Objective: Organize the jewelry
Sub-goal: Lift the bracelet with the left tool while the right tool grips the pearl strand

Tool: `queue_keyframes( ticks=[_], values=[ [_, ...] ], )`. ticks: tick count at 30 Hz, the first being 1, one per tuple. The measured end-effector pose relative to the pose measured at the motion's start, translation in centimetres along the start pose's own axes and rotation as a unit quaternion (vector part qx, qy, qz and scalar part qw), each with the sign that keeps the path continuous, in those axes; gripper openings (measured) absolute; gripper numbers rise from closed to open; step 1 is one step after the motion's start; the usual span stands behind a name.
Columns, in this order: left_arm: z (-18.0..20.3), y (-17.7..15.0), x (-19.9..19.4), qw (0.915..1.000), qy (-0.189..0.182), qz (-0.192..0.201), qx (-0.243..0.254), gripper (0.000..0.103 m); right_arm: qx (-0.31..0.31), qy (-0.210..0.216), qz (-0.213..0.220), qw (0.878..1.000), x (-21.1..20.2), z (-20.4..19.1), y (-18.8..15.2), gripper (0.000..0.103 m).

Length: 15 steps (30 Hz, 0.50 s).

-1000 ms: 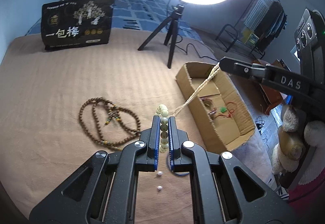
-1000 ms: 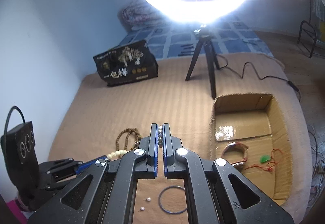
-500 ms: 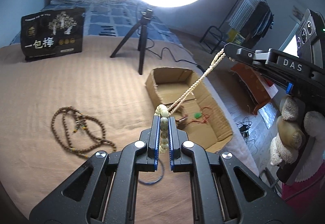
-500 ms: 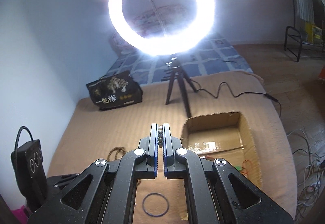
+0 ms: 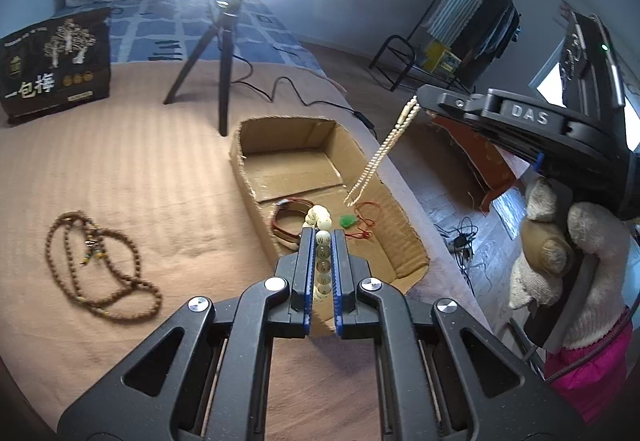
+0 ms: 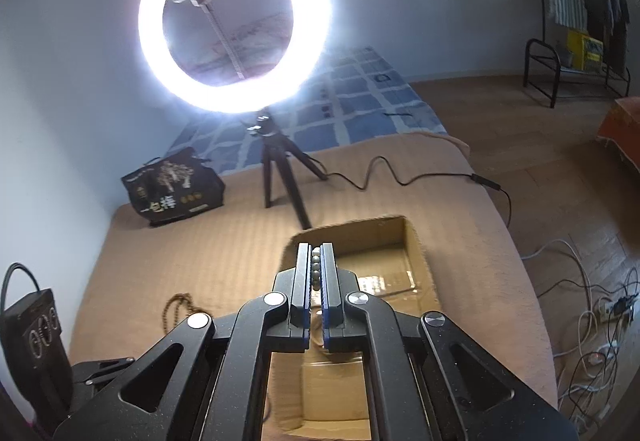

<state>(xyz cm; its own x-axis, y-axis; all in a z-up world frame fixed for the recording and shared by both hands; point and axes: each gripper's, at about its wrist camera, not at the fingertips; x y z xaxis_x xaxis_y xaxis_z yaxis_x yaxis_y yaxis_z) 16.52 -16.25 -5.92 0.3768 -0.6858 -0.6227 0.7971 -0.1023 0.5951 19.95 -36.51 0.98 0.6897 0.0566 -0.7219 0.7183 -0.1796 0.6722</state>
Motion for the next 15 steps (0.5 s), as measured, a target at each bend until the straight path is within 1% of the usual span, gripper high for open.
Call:
queue_keyframes(
  ticks=[5, 10, 15],
  values=[
    [0.9, -0.2, 2.0, 0.9999, -0.009, -0.013, 0.006, 0.005, 0.010, -0.012, -0.005, 1.000, 1.1, 1.6, 0.1, 0.002],
    [1.5, -0.6, 3.7, 0.9994, -0.021, -0.026, 0.002, 0.005, 0.013, -0.019, -0.015, 1.000, 2.1, 2.4, -0.1, 0.002],
    [1.6, -1.2, 5.1, 0.9989, -0.021, -0.041, -0.001, 0.005, 0.012, -0.026, -0.036, 0.999, 3.7, 2.8, -0.7, 0.003]
  ],
)
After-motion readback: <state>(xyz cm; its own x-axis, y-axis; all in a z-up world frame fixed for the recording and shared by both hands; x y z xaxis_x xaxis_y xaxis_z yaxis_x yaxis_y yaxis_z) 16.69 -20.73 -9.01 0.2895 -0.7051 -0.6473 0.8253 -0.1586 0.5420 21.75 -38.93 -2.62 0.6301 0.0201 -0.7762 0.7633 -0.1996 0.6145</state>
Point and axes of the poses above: each gripper's, at about its wrist camera, not at the fingertips, and x roughly the way its jaws point, z to its right, y to its top, and after that the axes turned 7 degrees about -y, right-handed
